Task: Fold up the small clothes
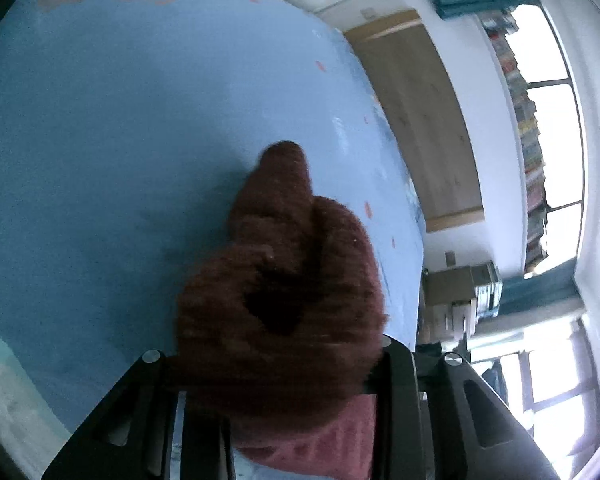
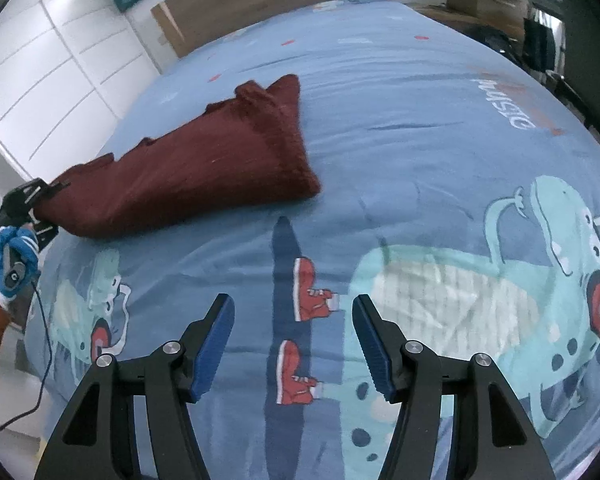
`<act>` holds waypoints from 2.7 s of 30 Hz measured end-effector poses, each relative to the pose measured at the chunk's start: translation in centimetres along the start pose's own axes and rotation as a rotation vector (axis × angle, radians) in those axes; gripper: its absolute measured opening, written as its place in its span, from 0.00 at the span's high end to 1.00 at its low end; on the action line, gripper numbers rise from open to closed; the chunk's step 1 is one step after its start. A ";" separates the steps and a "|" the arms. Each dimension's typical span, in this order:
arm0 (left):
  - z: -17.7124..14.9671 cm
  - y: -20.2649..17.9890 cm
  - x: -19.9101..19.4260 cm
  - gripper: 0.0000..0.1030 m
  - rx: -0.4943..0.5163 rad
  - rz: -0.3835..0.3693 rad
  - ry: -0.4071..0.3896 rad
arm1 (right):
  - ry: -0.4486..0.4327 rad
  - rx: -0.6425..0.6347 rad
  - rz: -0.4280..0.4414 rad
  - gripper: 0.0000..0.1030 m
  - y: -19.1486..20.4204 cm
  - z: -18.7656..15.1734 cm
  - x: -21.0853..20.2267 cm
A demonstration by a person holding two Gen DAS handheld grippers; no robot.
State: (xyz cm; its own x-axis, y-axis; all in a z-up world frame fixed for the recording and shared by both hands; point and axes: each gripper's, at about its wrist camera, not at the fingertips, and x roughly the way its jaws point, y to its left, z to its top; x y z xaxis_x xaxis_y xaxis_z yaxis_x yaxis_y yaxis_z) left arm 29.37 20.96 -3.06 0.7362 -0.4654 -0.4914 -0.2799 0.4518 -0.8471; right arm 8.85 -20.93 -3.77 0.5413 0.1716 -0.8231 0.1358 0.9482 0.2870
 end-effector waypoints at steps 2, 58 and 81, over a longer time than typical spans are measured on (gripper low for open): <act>-0.6 -1.8 0.6 0.75 0.035 -0.010 0.013 | -0.008 0.012 0.004 0.39 -0.6 -0.1 -0.3; -26.8 -18.2 11.7 0.51 0.762 -0.042 0.532 | -0.113 0.114 -0.014 0.39 -6.9 0.6 -4.7; -19.7 -12.7 10.3 0.51 0.991 0.038 0.464 | -0.130 -0.195 0.143 0.39 9.6 16.4 5.3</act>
State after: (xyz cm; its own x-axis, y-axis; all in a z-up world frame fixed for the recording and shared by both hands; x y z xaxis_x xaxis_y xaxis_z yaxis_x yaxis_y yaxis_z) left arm 28.35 -4.51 -1.37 0.3759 -0.5855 -0.7182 0.4751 0.7872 -0.3931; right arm 26.67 -15.27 2.67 0.6473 0.2833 -0.7076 -0.1049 0.9526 0.2854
